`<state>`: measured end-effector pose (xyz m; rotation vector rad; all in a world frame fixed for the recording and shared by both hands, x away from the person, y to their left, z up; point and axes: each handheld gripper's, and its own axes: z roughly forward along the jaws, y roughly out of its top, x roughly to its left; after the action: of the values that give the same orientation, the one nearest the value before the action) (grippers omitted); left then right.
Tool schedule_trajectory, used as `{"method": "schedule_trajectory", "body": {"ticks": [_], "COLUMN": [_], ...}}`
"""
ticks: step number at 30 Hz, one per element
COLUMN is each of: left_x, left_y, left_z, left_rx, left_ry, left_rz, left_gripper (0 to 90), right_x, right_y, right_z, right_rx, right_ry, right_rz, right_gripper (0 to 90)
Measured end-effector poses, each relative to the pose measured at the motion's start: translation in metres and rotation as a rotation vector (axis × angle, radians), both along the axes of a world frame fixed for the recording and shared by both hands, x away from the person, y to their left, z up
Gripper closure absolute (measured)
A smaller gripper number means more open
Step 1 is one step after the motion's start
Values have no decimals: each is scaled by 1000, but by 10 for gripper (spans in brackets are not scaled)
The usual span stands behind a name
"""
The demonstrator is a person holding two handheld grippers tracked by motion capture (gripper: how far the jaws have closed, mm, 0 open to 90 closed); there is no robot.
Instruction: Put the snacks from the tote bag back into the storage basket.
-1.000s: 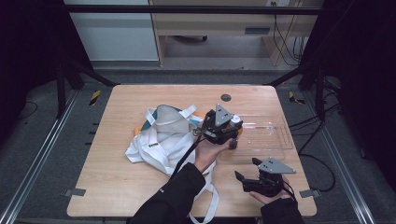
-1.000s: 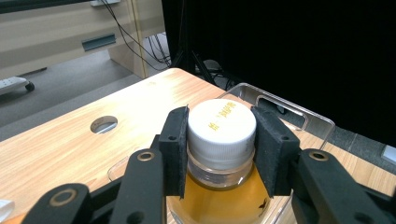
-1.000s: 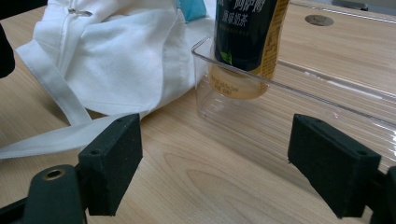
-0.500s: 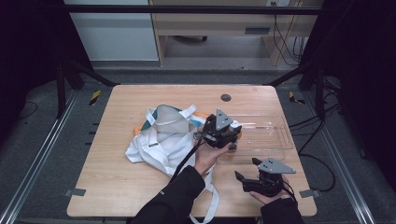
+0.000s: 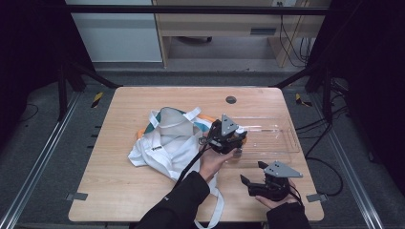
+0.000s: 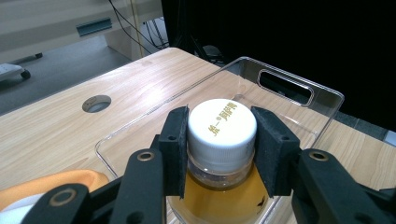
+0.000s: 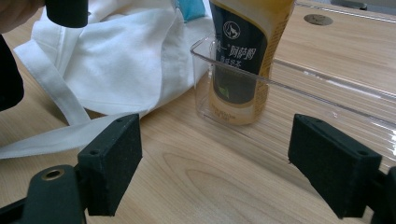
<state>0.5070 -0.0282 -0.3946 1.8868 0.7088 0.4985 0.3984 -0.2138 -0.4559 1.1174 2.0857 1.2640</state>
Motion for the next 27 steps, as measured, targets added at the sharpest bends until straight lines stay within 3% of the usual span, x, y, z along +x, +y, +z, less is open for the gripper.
{"method": "schedule_trajectory", "body": {"ticks": [11, 17, 27], "left_x": [1, -1, -14], "left_y": [0, 6, 36], "left_z": [-2, 3, 16], "left_rx": [-1, 8, 13], "left_ry": [-9, -14, 6], "left_rz": [-8, -27, -64], "left_gripper": [574, 504, 410], "right_x": [0, 0, 1], "right_y": [-1, -2, -3], "right_z": [0, 0, 1], "right_rx": [3, 4, 2], "right_ry": [0, -3, -5], "right_rz": [-6, -13, -22], "right_gripper": [176, 176, 175]}}
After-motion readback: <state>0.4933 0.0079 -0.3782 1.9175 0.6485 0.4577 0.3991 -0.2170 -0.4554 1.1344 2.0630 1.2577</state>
